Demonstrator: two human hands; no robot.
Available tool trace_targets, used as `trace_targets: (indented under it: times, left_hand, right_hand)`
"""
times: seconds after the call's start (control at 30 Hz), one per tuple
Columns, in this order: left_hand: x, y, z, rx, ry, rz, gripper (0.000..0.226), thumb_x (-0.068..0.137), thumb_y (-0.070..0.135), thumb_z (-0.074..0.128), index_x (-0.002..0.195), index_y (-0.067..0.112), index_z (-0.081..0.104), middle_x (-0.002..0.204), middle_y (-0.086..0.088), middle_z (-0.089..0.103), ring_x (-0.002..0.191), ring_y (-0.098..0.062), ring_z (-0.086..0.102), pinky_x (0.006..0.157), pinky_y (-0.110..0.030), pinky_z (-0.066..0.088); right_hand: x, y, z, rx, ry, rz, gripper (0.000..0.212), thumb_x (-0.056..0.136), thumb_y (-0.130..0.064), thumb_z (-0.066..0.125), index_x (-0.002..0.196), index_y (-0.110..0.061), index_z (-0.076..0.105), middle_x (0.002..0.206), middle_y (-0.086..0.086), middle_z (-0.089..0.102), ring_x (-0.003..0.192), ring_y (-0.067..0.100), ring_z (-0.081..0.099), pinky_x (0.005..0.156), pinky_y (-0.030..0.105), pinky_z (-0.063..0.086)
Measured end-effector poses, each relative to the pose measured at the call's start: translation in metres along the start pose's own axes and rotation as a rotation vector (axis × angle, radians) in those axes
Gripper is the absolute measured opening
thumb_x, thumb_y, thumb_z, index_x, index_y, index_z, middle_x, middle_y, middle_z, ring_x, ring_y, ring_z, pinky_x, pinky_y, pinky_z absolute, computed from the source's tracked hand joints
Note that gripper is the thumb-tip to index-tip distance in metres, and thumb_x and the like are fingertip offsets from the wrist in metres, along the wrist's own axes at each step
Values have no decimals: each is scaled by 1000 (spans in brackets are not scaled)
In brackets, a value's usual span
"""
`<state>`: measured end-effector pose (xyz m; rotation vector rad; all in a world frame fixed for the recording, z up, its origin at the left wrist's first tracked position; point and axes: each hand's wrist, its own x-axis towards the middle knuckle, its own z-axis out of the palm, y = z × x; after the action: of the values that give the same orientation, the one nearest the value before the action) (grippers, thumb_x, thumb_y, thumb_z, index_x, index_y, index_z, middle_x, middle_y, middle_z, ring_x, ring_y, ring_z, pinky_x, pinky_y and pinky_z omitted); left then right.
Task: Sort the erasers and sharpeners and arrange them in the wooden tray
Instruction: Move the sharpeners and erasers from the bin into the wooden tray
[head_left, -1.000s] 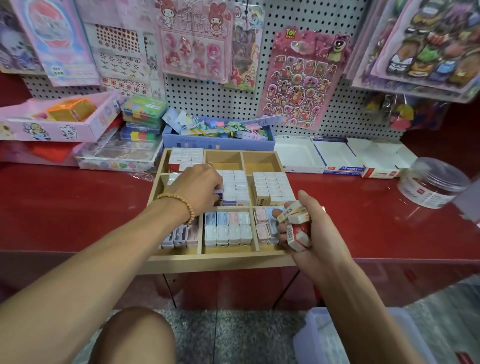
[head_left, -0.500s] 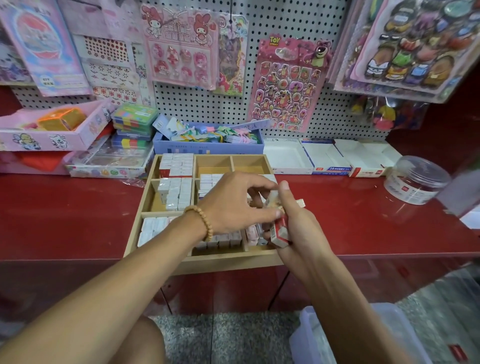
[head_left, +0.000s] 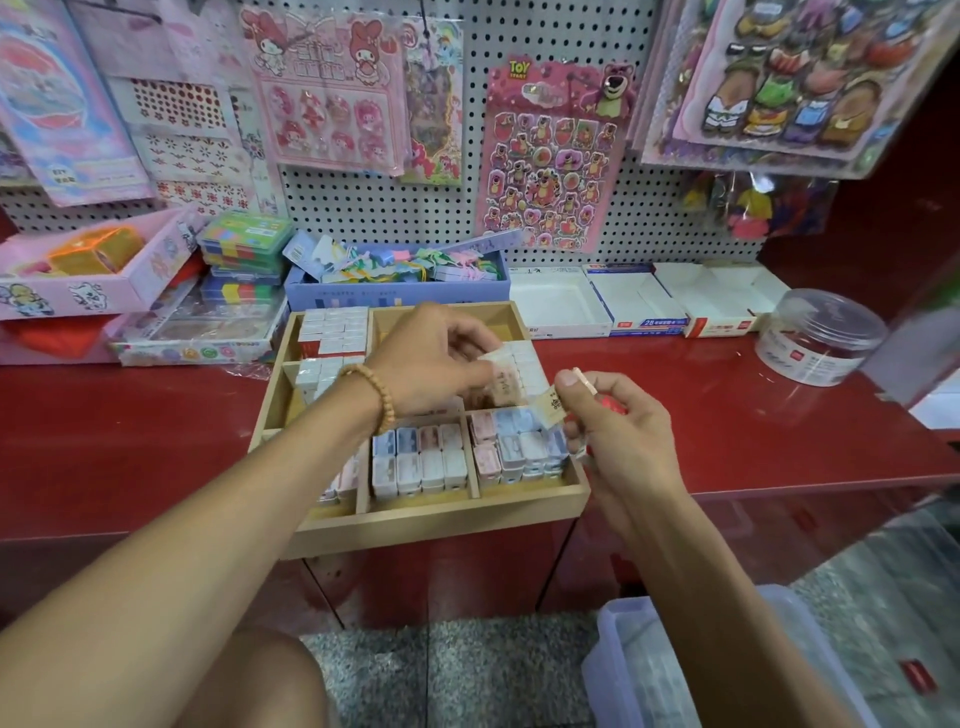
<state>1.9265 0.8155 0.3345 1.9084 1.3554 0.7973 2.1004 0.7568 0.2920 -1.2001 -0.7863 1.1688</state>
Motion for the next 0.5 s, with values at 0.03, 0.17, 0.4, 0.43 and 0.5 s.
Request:
trace_targets:
  times: [0.03, 0.17, 0.4, 0.43, 0.5]
  left_hand:
    - [4, -1, -2, 126, -6, 21, 14, 81, 7, 75, 88, 19, 72, 83, 8, 67, 71, -6, 63, 71, -23, 56]
    - [17, -3, 0, 450, -50, 56, 14, 83, 14, 73, 96, 17, 72, 85, 10, 64, 69, 4, 52, 73, -18, 44]
    - [29, 1, 8, 518, -36, 65, 16, 79, 17, 74, 94, 15, 71, 83, 5, 64, 78, -8, 56, 69, -16, 37]
    - [30, 0, 7, 515, -43, 64, 16, 78, 16, 74, 93, 15, 71, 83, 5, 64, 77, -8, 57, 67, -15, 38]
    - [30, -2, 8, 543, -71, 69, 15, 77, 15, 75, 92, 15, 71, 85, 4, 66, 78, -8, 59, 70, -15, 42]
  right_hand:
    - [0, -1, -4, -2, 7, 4, 16, 86, -20, 75, 92, -7, 68, 69, 11, 59, 49, 11, 46, 46, 25, 42]
    - [1, -1, -16, -19, 15, 21, 13, 87, -19, 75, 91, -8, 70, 73, 17, 59, 45, 9, 42, 36, 19, 35]
    - [6, 1, -25, -72, 25, 11, 11, 90, -20, 73, 89, -9, 71, 60, 4, 59, 51, 11, 48, 46, 25, 41]
    - [6, 1, -26, -71, 25, 11, 12, 90, -20, 72, 89, -8, 71, 61, 4, 60, 51, 11, 48, 47, 25, 41]
    - [6, 2, -28, -72, 25, 12, 11, 91, -19, 72, 90, -8, 71, 61, 3, 61, 52, 11, 49, 48, 26, 41]
